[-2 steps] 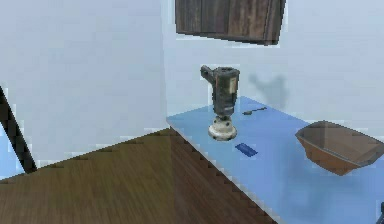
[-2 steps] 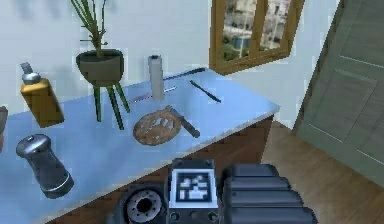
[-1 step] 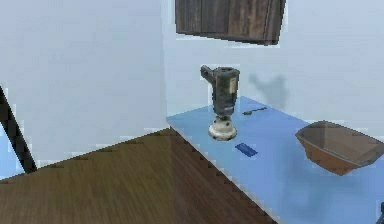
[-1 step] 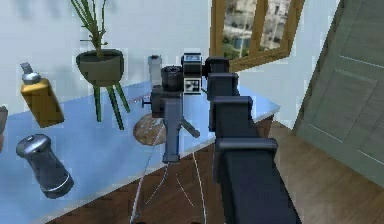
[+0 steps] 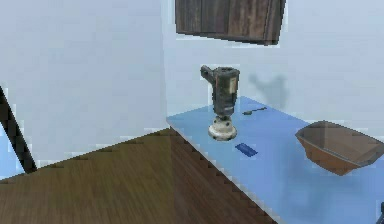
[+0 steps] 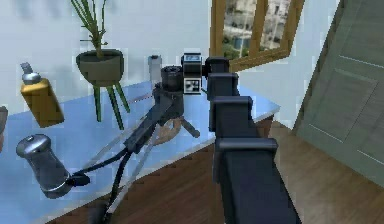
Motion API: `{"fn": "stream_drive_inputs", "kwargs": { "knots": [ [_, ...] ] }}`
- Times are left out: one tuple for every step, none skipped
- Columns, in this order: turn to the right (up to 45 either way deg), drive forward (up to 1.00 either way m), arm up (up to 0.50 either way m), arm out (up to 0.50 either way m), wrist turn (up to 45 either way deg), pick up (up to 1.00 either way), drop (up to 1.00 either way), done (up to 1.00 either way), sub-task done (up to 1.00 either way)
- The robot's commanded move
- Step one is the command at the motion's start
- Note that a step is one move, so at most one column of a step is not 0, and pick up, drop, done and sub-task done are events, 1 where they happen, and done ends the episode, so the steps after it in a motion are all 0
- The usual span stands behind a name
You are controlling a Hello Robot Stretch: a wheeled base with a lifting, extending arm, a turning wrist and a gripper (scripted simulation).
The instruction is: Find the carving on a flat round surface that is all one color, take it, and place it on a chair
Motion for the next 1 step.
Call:
{"fn": "stream_drive_inputs", "kwargs": {
  "knots": [
    [0.0,0.0,0.0,0.0,45.0,0.0,0.0,0.0,0.0]
  ]
}}
